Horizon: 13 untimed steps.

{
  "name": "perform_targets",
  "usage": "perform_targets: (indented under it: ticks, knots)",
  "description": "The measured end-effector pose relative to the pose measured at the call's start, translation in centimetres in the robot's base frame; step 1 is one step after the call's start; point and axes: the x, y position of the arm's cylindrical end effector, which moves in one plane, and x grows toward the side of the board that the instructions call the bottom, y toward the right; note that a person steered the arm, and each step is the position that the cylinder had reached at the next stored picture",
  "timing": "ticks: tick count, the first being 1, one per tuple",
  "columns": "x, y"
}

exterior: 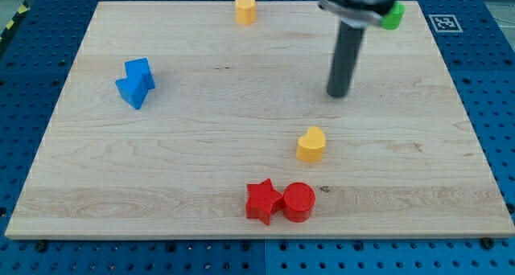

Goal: Move the yellow heart to the right of the yellow hexagon

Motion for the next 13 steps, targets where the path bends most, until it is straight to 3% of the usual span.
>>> perform_targets:
  ticks: [2, 3, 4, 5, 6, 7, 9, 10, 11, 12, 13]
  knots:
    - [10.9, 0.2]
    - [12.0, -4.7]
    - [9.1, -9.3]
    - [2.9, -10.8]
    - [4.3, -10.8]
    - [8.6, -10.4]
    - [8.7, -1.8]
    - [5.1, 0.0]
    - [5.9, 0.2]
    - [10.0, 0.2]
    - [9.8, -1.0]
